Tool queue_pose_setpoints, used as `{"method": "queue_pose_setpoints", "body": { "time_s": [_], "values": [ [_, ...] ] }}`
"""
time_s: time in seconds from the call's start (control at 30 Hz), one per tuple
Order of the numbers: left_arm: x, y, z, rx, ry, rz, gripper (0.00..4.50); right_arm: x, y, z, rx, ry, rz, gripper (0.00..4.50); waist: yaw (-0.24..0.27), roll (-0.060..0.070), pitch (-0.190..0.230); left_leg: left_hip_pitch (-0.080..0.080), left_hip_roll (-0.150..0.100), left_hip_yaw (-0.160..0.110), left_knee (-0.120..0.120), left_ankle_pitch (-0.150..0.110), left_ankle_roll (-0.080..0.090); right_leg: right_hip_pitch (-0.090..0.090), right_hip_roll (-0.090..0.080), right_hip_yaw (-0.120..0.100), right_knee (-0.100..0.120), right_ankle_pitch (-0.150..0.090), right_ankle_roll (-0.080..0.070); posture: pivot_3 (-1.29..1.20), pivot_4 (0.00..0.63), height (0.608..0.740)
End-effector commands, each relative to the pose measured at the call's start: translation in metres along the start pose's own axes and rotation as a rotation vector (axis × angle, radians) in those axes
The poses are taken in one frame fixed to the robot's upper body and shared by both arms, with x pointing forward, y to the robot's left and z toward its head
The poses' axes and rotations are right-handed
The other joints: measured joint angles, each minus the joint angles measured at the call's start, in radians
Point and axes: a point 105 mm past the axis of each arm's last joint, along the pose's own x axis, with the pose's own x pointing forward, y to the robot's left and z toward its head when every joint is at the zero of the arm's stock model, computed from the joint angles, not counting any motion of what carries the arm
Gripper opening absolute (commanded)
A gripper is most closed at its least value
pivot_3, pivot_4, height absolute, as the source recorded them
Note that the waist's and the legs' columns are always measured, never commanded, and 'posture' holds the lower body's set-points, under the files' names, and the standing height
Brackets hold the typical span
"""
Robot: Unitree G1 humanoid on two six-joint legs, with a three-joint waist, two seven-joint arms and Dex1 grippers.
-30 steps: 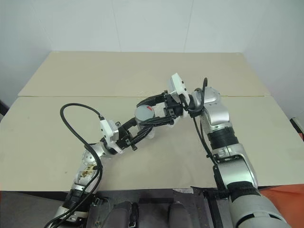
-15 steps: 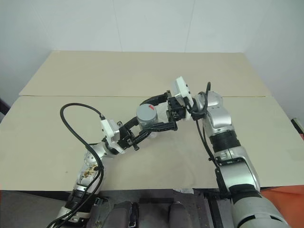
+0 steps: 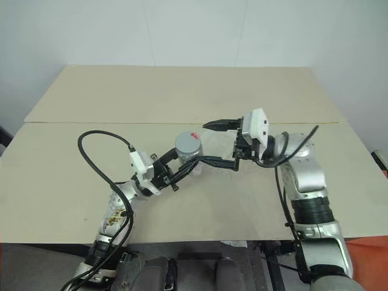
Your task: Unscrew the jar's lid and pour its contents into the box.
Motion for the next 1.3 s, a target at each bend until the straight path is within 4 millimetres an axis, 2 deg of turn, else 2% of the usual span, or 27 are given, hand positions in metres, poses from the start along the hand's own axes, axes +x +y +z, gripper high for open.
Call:
{"method": "queue_pose_setpoints", "body": {
  "time_s": [0.03,0.13,0.27,0.47,0.7,0.9,1.07,1.3],
  "values": [
    [0.004,0.0,0.008,0.046,-0.037,0.003,1.93,-0.004,-0.003,0.023,-0.086,0.012,-0.086,4.45,0.002,0.0,0.0,0.0,0.0,0.0,0.0,0.0,0.0,0.0,0.0,0.0,0.0,0.0,0.0,0.0,0.15,0.74],
    [0.004,0.003,0.004,0.06,-0.023,0.031,1.93,0.0,0.006,0.043,-0.089,-0.03,-0.118,4.45,0.0,0.0,0.0,0.0,0.0,0.0,0.0,0.0,0.0,0.0,0.0,0.001,0.001,0.0,0.0,0.0,0.15,0.74],
    [0.005,0.002,0.002,0.063,-0.025,0.036,1.93,0.016,0.006,0.055,-0.052,-0.057,-0.218,4.45,0.0,0.0,0.0,0.0,0.0,0.0,0.0,0.0,0.0,0.0,0.001,0.001,0.001,0.0,0.0,0.0,0.15,0.74],
    [0.007,0.0,0.001,0.062,-0.024,0.038,1.93,0.039,0.013,0.055,-0.006,-0.081,-0.272,4.45,0.0,0.0,0.0,0.0,0.0,0.0,0.0,0.0,0.0,0.0,0.0,0.0,0.0,0.0,0.0,0.0,0.15,0.74],
    [0.007,-0.001,0.001,0.067,-0.023,0.036,1.93,0.061,0.008,0.044,0.026,-0.046,-0.345,4.45,-0.001,0.0,0.0,0.0,0.0,0.0,0.0,0.0,0.0,0.0,0.001,0.0,0.001,0.0,0.0,0.0,0.15,0.74],
    [0.006,-0.001,0.002,0.069,-0.025,0.041,1.93,0.061,0.003,0.034,0.032,0.001,-0.377,4.45,0.0,0.0,0.0,0.0,0.0,0.0,0.001,0.0,0.0,0.0,0.001,0.0,0.0,0.0,0.0,0.0,0.15,0.74],
    [0.006,0.0,0.002,0.069,-0.024,0.043,1.93,0.059,0.007,0.028,0.025,0.039,-0.365,4.45,-0.002,0.0,0.0,0.0,0.0,0.0,0.001,0.0,0.0,0.0,0.001,0.0,0.0,0.0,0.0,0.0,0.15,0.74],
    [0.003,0.003,-0.001,0.058,-0.019,0.054,1.93,0.052,0.008,0.028,0.033,0.051,-0.381,4.45,-0.003,0.0,0.0,0.0,0.0,0.0,0.001,0.0,0.0,0.0,0.001,0.0,0.0,0.0,0.0,0.0,0.15,0.74]
  ]
}}
